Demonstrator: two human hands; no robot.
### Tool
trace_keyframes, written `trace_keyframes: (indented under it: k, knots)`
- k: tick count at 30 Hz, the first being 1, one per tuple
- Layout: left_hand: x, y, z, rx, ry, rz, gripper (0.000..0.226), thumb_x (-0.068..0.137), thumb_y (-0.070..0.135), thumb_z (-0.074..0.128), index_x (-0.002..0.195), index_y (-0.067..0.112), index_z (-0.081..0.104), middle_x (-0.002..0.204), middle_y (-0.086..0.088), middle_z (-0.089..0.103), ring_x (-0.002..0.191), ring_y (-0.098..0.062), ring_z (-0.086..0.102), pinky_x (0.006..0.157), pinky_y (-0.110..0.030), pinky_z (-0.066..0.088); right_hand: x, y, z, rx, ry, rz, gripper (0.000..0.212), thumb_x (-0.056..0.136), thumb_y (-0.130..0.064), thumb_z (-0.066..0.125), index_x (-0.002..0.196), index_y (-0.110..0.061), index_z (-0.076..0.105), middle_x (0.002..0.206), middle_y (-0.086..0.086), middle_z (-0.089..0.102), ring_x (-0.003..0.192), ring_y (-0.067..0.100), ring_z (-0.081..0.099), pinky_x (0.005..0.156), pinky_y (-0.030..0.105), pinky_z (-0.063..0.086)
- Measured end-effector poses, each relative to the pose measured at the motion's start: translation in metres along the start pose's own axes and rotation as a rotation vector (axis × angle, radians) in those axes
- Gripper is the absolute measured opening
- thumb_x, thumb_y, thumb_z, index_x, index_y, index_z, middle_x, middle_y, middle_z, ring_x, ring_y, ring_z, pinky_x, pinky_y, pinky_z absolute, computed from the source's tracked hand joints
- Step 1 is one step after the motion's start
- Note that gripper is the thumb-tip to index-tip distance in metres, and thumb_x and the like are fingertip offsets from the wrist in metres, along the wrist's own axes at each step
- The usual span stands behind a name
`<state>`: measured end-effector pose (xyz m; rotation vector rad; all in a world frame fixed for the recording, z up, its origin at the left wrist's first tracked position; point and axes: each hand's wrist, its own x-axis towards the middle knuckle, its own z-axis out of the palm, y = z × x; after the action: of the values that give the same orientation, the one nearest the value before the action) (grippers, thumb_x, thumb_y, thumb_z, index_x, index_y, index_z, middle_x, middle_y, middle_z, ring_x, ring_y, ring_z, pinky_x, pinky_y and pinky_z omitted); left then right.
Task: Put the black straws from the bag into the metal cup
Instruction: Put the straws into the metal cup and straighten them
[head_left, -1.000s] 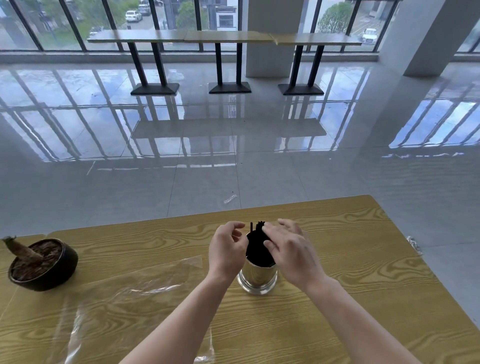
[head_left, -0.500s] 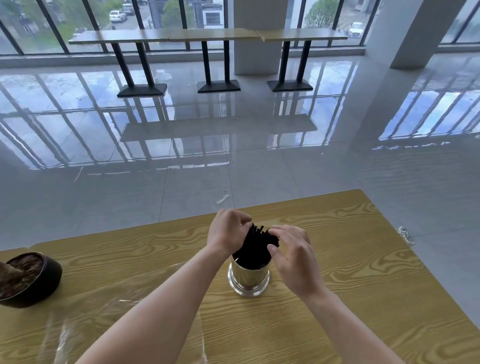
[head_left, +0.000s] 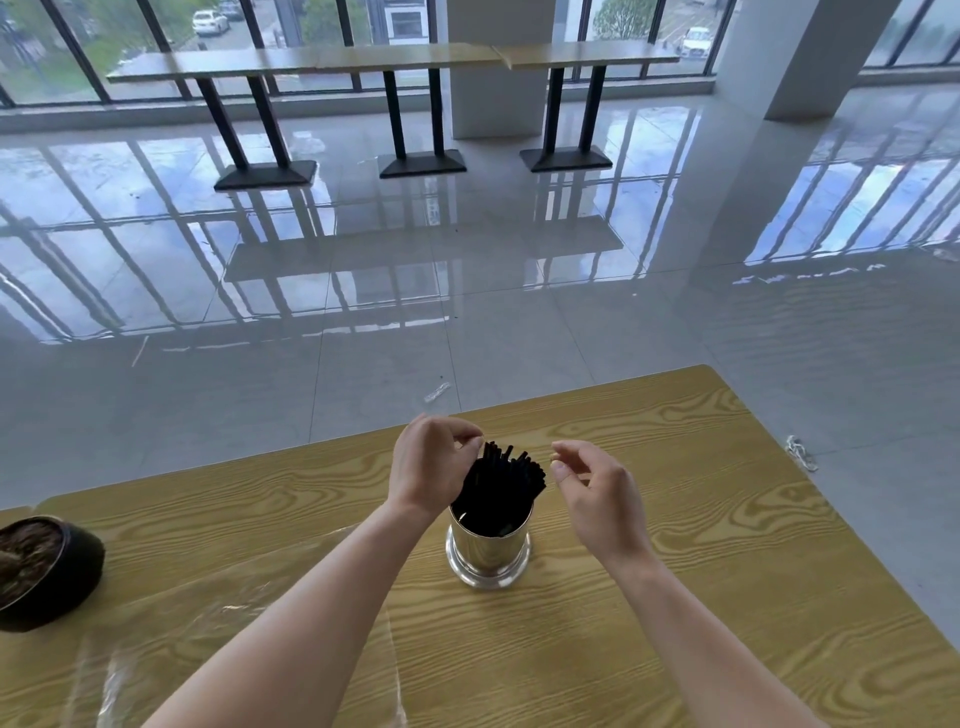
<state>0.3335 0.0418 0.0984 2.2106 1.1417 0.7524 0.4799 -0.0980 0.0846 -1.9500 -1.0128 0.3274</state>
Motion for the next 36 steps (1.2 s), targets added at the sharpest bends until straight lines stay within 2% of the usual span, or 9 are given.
trace_keyframes:
  k: [2,6,10,16,19,23,26,31,36]
  knots:
    - [-0.001,0.0,-0.003,-0.038,0.044,-0.006,0.006,0.083,0.016,0.077,0.085,0.019,0.081,0.082,0.006,0.078,0.08,-0.012,0.071,0.076,-0.032,0.057,0.005,-0.002,0.0,0.033,-0.024,0.029,0.023,0.095,-0.015,0.066,0.117,-0.012,0.072,0.105,-0.004,0.075,0.095,0.006,0.067,0.084,0.02,0.055]
    - [-0.001,-0.001,-0.008,-0.078,0.068,-0.019,0.003,0.083,0.016,0.078,0.084,0.017,0.081,0.077,0.005,0.077,0.074,-0.013,0.07,0.073,-0.036,0.058,0.014,-0.007,0.002,0.077,-0.057,0.055,0.022,0.096,-0.017,0.065,0.117,-0.013,0.072,0.103,-0.005,0.074,0.094,0.005,0.067,0.084,0.02,0.055]
    - [-0.003,0.001,-0.01,-0.065,0.058,-0.009,0.007,0.083,0.015,0.077,0.089,0.016,0.081,0.081,0.003,0.077,0.074,-0.013,0.07,0.073,-0.036,0.058,0.03,-0.018,0.008,-0.024,-0.104,-0.028,0.024,0.097,-0.02,0.064,0.119,-0.014,0.071,0.11,-0.001,0.074,0.1,0.013,0.066,0.089,0.033,0.057]
    - [-0.006,0.002,-0.009,-0.085,0.051,-0.034,0.006,0.082,0.012,0.076,0.085,0.015,0.08,0.078,0.003,0.076,0.073,-0.014,0.069,0.071,-0.036,0.056,0.057,-0.04,0.029,-0.324,-0.418,-0.098,0.038,0.1,-0.031,0.055,0.135,-0.02,0.062,0.124,0.002,0.07,0.124,0.025,0.052,0.103,0.043,0.045]
    - [-0.007,0.001,-0.011,-0.089,0.05,-0.038,0.006,0.083,0.011,0.076,0.085,0.013,0.08,0.078,0.001,0.076,0.074,-0.018,0.07,0.071,-0.038,0.056,0.06,-0.04,0.036,-0.396,-0.551,-0.072,0.034,0.101,-0.029,0.05,0.13,-0.023,0.066,0.131,-0.002,0.068,0.129,0.025,0.051,0.107,0.045,0.044]
    - [-0.008,0.001,-0.012,-0.092,0.057,-0.018,0.007,0.083,0.01,0.075,0.086,0.013,0.08,0.079,0.001,0.077,0.076,-0.018,0.07,0.072,-0.038,0.056,0.061,-0.039,0.038,-0.394,-0.501,-0.066,0.025,0.097,-0.027,0.054,0.111,-0.022,0.074,0.114,-0.003,0.074,0.115,0.021,0.061,0.097,0.04,0.05]
    - [-0.008,0.002,-0.01,-0.095,0.057,-0.016,0.008,0.083,0.01,0.075,0.088,0.013,0.08,0.081,0.001,0.077,0.077,-0.016,0.07,0.073,-0.037,0.056,0.06,-0.039,0.036,-0.347,-0.458,-0.069,0.019,0.094,-0.026,0.06,0.104,-0.023,0.075,0.104,-0.004,0.075,0.104,0.017,0.065,0.09,0.037,0.053]
    - [-0.009,0.002,-0.01,-0.11,0.065,-0.033,0.008,0.082,0.009,0.076,0.088,0.013,0.08,0.082,0.001,0.077,0.077,-0.016,0.07,0.073,-0.038,0.057,0.061,-0.043,0.034,-0.308,-0.472,-0.087,0.022,0.093,-0.029,0.064,0.109,-0.02,0.076,0.107,-0.003,0.076,0.104,0.016,0.065,0.091,0.037,0.054]
    - [-0.011,0.001,-0.012,-0.119,0.066,-0.042,0.007,0.082,0.009,0.076,0.086,0.014,0.08,0.081,0.003,0.077,0.075,-0.014,0.07,0.071,-0.037,0.057,0.061,-0.049,0.038,-0.344,-0.459,-0.14,0.018,0.093,-0.028,0.066,0.1,-0.019,0.08,0.102,-0.003,0.078,0.101,0.017,0.067,0.088,0.035,0.054]
